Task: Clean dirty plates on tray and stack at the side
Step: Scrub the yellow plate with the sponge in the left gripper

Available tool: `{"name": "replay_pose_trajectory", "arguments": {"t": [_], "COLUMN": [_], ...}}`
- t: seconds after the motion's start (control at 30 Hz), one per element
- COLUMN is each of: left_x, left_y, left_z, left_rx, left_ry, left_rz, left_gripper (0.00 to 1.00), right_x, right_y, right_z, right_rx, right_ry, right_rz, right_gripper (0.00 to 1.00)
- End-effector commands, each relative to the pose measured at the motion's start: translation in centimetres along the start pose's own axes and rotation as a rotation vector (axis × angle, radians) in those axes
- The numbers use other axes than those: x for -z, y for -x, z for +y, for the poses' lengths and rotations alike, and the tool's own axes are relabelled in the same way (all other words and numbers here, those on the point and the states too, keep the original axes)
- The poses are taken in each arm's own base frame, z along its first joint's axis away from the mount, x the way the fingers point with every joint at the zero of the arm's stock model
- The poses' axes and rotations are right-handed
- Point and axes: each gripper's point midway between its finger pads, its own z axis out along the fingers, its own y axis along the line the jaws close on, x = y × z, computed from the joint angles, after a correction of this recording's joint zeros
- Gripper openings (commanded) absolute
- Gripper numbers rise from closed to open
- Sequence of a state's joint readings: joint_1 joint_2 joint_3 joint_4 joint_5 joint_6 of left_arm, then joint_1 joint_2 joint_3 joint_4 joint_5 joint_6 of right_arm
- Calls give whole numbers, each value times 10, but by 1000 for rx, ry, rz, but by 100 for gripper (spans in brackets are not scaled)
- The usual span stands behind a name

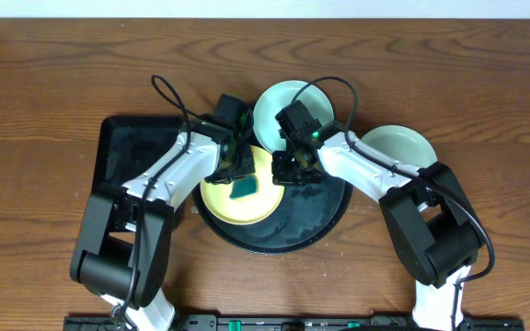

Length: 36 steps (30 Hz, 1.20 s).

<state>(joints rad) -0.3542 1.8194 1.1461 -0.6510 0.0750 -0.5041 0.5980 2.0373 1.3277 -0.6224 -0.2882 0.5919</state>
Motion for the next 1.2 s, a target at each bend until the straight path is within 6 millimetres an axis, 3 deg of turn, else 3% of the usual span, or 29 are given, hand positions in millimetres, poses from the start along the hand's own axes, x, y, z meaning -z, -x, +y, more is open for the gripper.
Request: {"name": "replay_pose_trajectory", "arguments": {"t": [0.0,0.17,0.3,0.43,0.57,0.63,0.8,0.87,1.0,1.17], "left_x": [16,16,12,18,14,11,8,14,48,113], "left_y": [27,-3,-43,-60,-46,-29,19,30,42,55], "left_z": [60,60,22,-10,-19,-20,7,17,15,20], "left_rx": [93,82,2,-66,-78,-89,-61,-44,-37,5], "left_ry": [315,300,64,-137,-173,-161,32,97,90,32], "left_rz": [-171,-36,190,293,231,154,-79,-132,-196,-317], "left_gripper": [7,7,7,7,7,7,7,7,7,7], "right_x": [-8,-8,-8,-8,-8,-8,-8,-8,-7,-8], "right_y": [1,1,1,1,1,1,1,1,1,0], "right_z": [-14,-14,-14,-14,-14,-14,-14,-14,-14,-11], "right_rx": [-27,-27,-27,-26,-26,-26,-27,-25,-19,19], "right_ry": [-51,-51,-51,-50,-50,-50,-51,-51,-50,-32], "right_rz": [6,6,6,6,6,6,6,6,5,13], "right_gripper": [1,1,1,1,1,1,1,1,1,1]}}
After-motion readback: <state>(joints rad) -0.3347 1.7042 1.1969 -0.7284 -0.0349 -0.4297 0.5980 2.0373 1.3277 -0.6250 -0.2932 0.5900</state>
